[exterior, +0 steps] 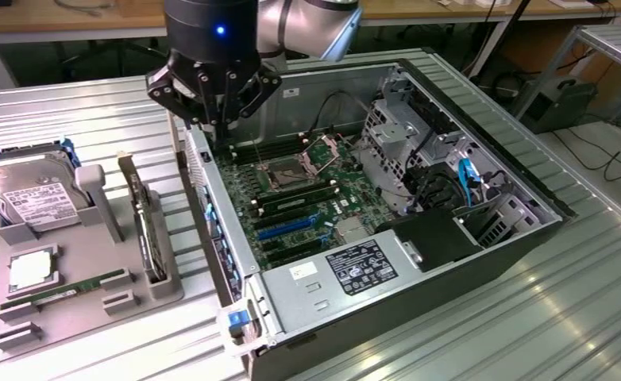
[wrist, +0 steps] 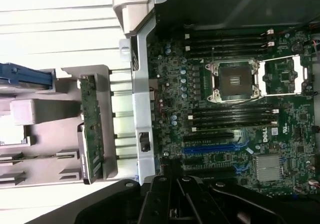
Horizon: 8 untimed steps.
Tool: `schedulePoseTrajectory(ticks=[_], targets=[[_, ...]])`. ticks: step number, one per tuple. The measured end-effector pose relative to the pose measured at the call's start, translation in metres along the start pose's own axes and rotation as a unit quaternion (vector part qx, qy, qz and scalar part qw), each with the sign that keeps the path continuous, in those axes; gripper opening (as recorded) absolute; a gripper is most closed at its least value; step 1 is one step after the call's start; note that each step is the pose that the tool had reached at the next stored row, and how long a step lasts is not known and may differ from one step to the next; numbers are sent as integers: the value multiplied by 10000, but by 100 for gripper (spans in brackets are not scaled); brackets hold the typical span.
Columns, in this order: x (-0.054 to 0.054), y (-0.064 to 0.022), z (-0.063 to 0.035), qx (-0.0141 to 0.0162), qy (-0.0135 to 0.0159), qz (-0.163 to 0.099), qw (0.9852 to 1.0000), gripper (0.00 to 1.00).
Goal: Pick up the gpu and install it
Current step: 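Reach for the gpu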
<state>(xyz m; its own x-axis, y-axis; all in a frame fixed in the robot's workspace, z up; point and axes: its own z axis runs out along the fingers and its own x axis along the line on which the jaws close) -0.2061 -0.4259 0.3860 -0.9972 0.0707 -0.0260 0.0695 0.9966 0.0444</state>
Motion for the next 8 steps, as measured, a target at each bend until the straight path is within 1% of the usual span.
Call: schedulePoseTrajectory(ticks=[4,5,7,8], targets=[[163,-59,7,1,0,0,10000,11],[232,-84,12,3,0,0,10000,11],[304,-107,19,5,-1,0,10000,11],[376,-125,26,9,0,0,10000,11]])
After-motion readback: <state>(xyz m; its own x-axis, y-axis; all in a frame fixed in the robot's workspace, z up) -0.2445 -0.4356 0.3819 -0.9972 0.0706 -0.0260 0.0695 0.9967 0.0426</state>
